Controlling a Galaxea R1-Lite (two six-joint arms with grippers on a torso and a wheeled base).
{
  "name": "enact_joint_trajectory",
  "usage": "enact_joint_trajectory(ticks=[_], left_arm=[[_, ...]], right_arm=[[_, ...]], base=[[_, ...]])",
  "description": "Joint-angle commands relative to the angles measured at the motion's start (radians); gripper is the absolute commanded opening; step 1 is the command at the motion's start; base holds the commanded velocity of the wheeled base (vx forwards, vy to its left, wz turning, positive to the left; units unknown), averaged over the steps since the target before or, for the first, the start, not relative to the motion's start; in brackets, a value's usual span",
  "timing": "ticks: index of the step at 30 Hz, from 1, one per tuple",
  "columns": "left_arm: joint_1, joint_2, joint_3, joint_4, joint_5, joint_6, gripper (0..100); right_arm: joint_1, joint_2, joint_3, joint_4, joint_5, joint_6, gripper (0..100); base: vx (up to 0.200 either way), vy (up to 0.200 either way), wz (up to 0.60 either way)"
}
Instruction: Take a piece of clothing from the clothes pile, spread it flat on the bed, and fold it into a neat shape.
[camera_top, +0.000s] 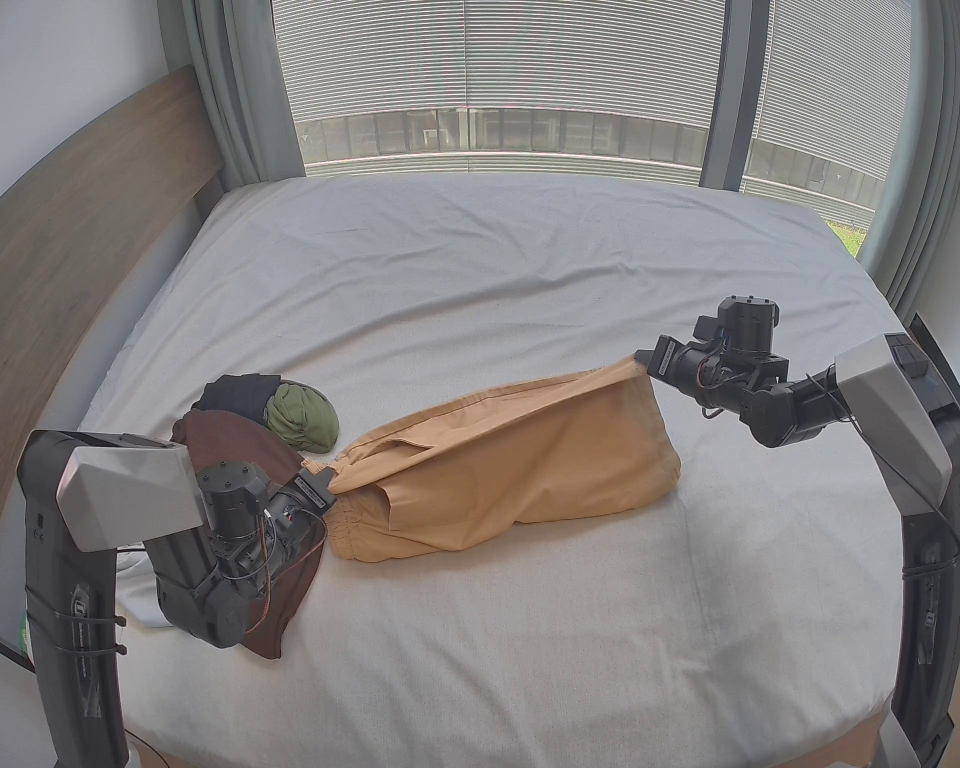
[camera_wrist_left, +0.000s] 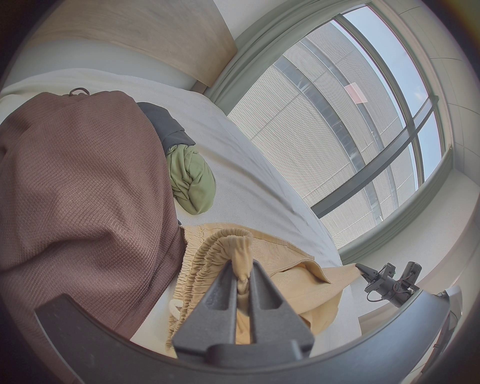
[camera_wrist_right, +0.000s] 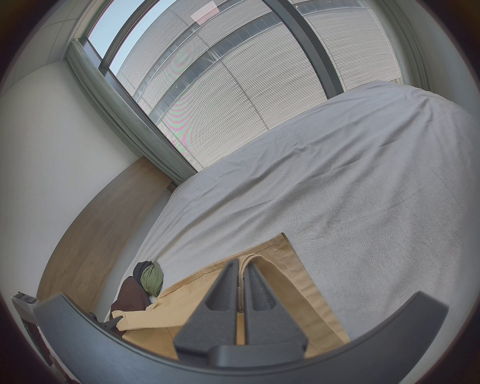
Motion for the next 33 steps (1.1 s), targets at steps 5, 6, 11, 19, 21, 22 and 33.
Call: enact_joint_trajectory(ticks=[5,6,11,19,21,22,33], left_arm=[[0.003,0.045,-0.051,-0.001,0.015,0.001,0],[0.005,0.053,-0.057,-0.001,0.015,0.001,0],[0.011,0.056,-0.06,-0.001,0.014,0.001,0],[0.011,0.054,-0.068,-0.003,0.015,0.001,100],[0.011,0.05,-0.071,-0.003,0.017,0.003,100],[0.014,0.047,-0.09,-0.003,0.034,0.008,100],[0.028,-0.031,-0.076,-0.001,0.096,0.006,100]], right_arm=[[0.007,0.049,-0.056,-0.004,0.001,0.001,0],[0.007,0.05,-0.056,-0.004,0.001,0.001,0],[0.007,0.084,-0.07,-0.039,0.001,0.002,0],[0.009,0.097,-0.075,-0.073,-0.001,0.005,100],[0.009,0.106,-0.089,-0.088,-0.002,0.007,100],[0.009,0.124,-0.096,-0.126,-0.007,0.007,100],[0.015,-0.071,0.157,-0.132,-0.002,0.007,100]], base=[[0.0,0.0,0.0],[0.0,0.0,0.0],[0.0,0.0,0.0],[0.0,0.0,0.0],[0.0,0.0,0.0],[0.0,0.0,0.0],[0.0,0.0,0.0]])
